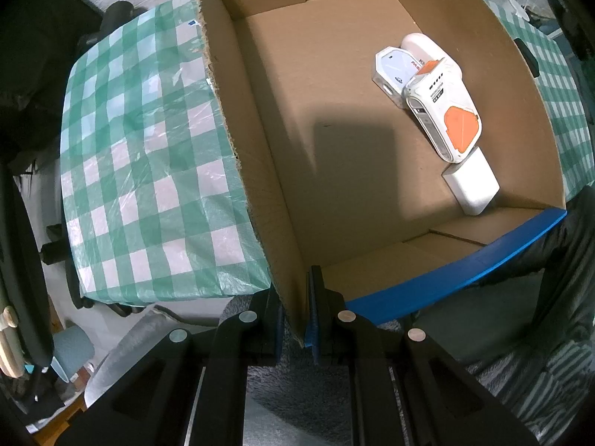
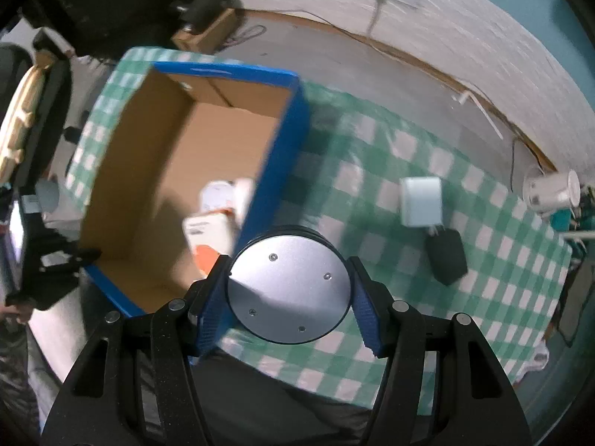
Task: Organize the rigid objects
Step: 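Carry the puck into the box and open the right gripper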
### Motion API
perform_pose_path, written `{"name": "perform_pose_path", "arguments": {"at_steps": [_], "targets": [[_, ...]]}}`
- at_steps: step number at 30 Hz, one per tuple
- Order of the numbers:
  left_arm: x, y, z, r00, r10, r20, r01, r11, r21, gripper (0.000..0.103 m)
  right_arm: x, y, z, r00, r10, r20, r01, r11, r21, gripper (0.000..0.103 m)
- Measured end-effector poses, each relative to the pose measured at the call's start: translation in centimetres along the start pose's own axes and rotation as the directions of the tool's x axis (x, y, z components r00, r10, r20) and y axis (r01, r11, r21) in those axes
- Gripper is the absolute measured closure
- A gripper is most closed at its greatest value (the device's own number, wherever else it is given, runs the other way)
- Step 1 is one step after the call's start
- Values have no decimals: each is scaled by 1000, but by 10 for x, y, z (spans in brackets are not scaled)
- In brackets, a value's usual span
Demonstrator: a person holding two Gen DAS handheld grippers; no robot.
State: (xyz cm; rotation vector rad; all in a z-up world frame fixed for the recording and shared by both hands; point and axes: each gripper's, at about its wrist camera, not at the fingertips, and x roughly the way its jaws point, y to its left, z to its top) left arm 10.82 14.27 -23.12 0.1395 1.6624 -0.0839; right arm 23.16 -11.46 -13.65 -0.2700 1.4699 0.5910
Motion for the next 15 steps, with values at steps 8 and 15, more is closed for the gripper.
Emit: {"name": "perform_pose_path", "arguments": {"at_steps": [8,15], "targets": [[0,-2,-1,1000,1,3,-1,1000,1,93,17,42,16,1000,8,-24,-9,998,-68,41],[0,-3,-2,1000,-5,6,5,1000,4,93,43,64,20,999,8,-43,-13,994,-110,41]]}}
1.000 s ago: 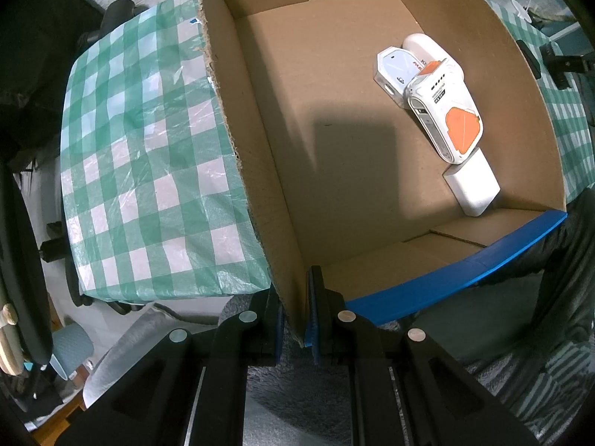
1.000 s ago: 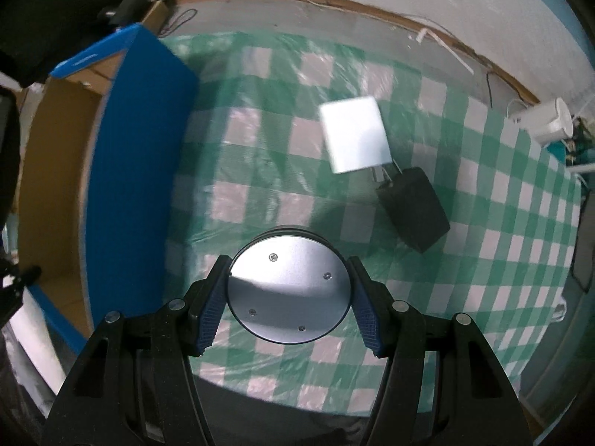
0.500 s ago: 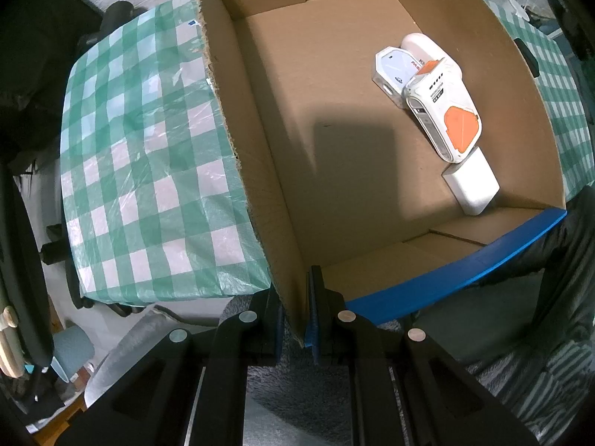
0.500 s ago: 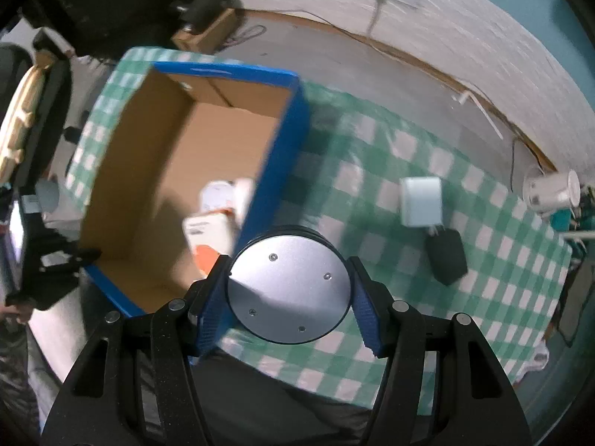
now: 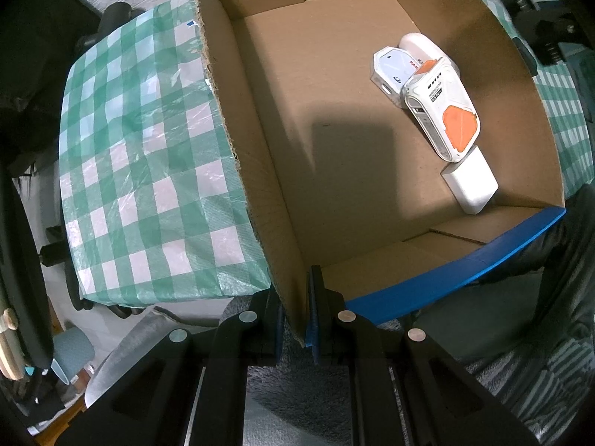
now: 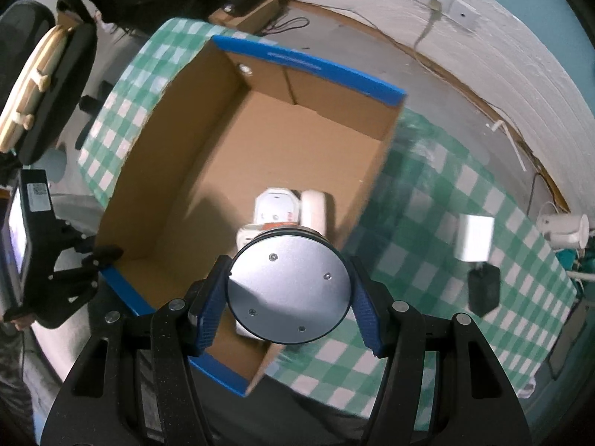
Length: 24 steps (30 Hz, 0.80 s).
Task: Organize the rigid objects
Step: 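Carry the puck into the box and open the right gripper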
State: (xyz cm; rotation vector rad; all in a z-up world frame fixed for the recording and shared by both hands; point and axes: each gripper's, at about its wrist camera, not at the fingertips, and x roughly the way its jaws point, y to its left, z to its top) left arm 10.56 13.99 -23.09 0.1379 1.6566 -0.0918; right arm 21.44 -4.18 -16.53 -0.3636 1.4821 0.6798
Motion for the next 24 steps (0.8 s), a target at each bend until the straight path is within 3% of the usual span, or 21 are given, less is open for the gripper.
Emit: {"name": "perform_pose_path", "arguments": {"at_steps": [15,19,24], "targets": [[0,0,-1,1000,-1,2,1,1000,2,93,30,10,6,999,-1,-33,0,999,-36,41],[0,0,-2,1000,-6,6,6,1000,-4,93,30,6,4,1000,5,-18,-5,1000,-18,31],[2,0,-1,1000,-6,6,6,1000,-4,93,24,0,2,1000,18,-5,-18,1000,-7,29]]}}
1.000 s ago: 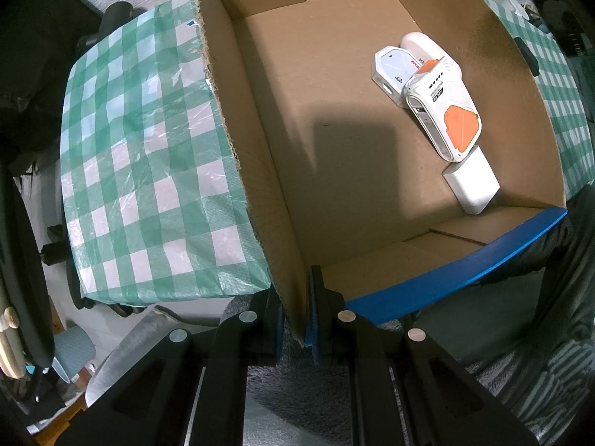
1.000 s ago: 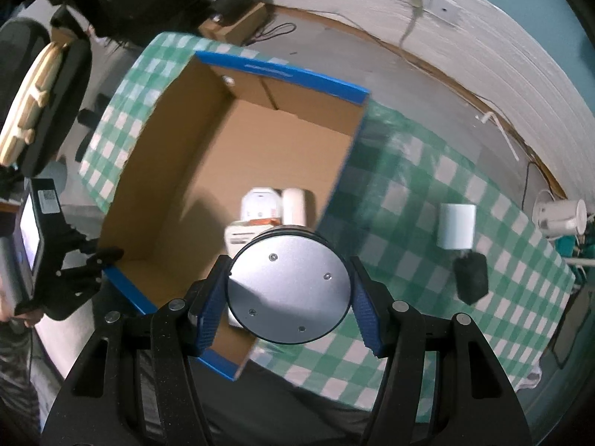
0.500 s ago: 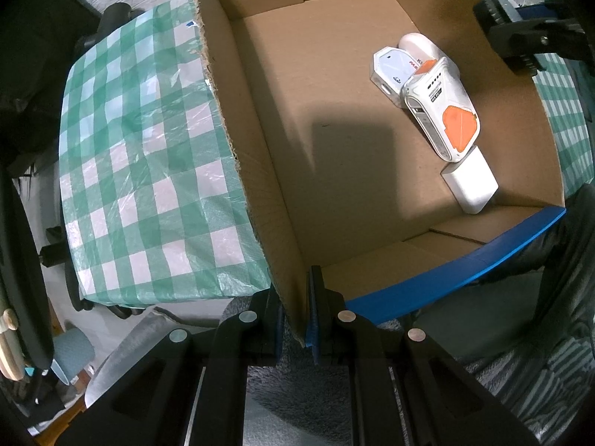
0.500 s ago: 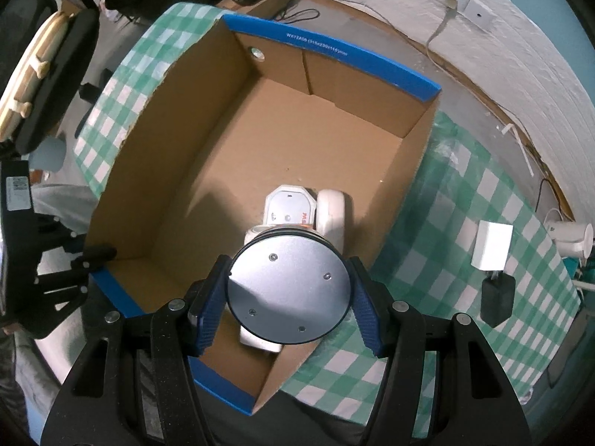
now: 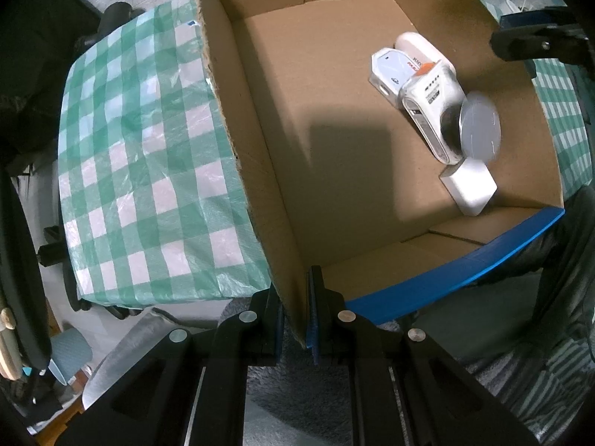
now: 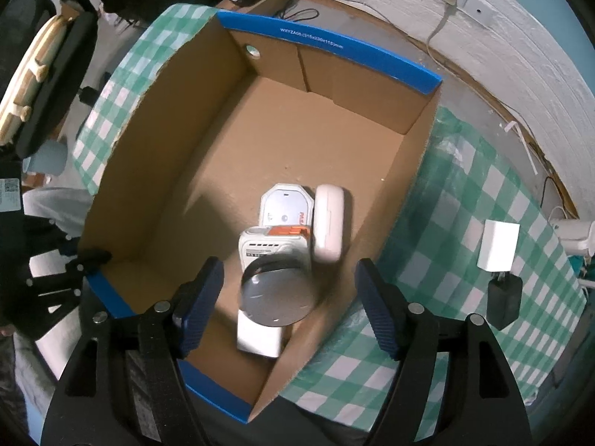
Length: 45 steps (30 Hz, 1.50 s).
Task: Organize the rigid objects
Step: 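Carry the puck into the box and open the right gripper, then move the right tool back over the black plug case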
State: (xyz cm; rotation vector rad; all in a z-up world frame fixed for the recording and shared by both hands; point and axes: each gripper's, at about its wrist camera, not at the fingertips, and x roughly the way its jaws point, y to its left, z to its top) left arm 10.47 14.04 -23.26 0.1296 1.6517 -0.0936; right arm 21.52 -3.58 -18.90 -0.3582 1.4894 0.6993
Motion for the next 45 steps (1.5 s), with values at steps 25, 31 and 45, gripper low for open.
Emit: {"name": "perform_pose_path", "arguments": {"at_steps": [25,31,45], "targets": [[-4,0,-2,1000,9,4,-9,1000,3,93,-39,-146,-56,995,-80,66,69,987,148,29],[-4,0,-3,1000,10,2,-10,1000,4,93,-22,-194,-71,993,-114,35,104,975,198,29],[-3,-3,-2,999,31,-13,-31,999,11,93,37,-248,-87,961,-275,-17,274,949,157,29]]}}
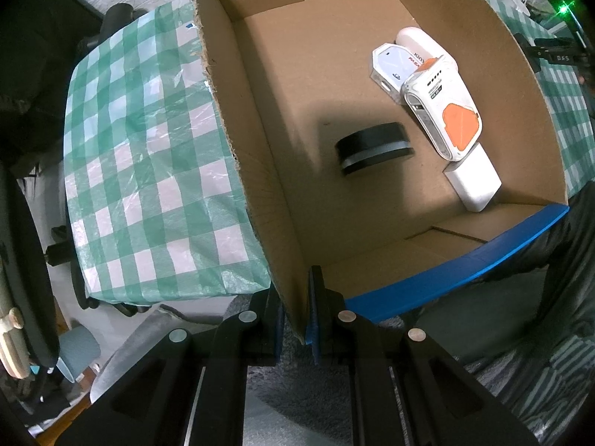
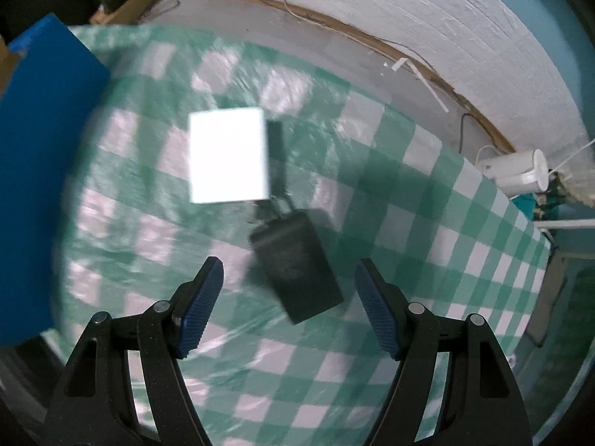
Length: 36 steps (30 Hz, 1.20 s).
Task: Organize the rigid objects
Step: 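Move the right tool back over the black plug case, then grasp the black plug case with the right gripper and lift it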
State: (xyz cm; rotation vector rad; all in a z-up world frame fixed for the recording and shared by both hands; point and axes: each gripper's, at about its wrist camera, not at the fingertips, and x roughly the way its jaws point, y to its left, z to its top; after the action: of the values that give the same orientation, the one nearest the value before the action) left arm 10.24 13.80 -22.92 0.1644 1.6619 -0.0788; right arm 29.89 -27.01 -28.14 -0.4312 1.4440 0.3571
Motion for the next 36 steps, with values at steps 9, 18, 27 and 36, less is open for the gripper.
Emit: {"name": "perform_pose_path", "arguments": {"at_steps": [9,18,27,36], "targets": [[-1,-1,0,1000,5,-7,-5,1000,-1,93,25,-7,2,1000,-2,1,2,1000,3,29],[-1,-2,0,1000,4,-11,-4,1000,4,93,36,-3,8,1000,9,-29,-9,1000,4,51],[-1,-2,0,1000,7,-8,-7,1000,7,93,31,-3,-4,995,67,-71,-60,993,103,66],[0,0,0,1000,4,-7,-4,1000,11,93,13,4,-26,994,76,-77,-63,985,159,66]]}}
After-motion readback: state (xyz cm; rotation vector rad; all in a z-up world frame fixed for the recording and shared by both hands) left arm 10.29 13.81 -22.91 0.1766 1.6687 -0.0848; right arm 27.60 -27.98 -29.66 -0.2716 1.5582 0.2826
